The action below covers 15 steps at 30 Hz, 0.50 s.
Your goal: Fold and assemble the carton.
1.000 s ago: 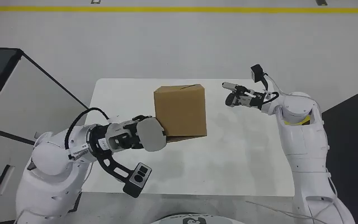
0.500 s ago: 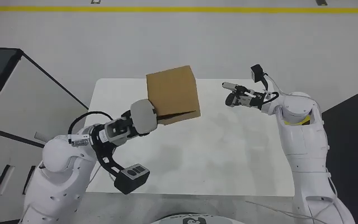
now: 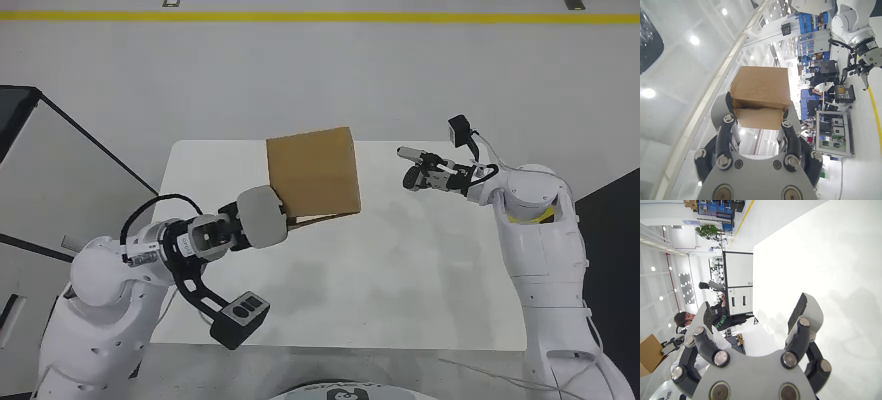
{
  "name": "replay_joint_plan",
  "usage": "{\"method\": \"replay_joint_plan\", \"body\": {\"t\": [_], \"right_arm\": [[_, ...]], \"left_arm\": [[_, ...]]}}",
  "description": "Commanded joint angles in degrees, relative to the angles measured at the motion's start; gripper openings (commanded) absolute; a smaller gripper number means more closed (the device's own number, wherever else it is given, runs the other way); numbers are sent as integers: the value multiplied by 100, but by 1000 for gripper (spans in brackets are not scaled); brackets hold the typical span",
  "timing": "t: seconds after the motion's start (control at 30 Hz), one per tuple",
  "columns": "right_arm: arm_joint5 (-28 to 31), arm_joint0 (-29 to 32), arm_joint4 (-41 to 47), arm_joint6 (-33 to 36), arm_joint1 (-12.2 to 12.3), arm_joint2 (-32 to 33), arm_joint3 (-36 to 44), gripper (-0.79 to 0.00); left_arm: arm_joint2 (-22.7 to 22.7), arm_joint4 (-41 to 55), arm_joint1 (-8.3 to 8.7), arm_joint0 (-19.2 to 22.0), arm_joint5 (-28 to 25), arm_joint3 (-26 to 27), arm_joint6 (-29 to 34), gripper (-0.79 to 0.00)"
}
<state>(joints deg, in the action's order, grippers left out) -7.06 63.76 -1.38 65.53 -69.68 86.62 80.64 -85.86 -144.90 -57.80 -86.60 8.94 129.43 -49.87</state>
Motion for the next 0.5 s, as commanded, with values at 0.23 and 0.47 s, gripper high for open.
{"method": "replay_joint_plan", "body": {"t": [0.23,0.47], "right_arm": [[0,0,0,0,0,0,0,0],[0,0,0,0,0,0,0,0]], "left_arm": [[114,-390,4,140,335,-30,-88,-785],[87,-567,4,239,554,-15,-68,-785]]}}
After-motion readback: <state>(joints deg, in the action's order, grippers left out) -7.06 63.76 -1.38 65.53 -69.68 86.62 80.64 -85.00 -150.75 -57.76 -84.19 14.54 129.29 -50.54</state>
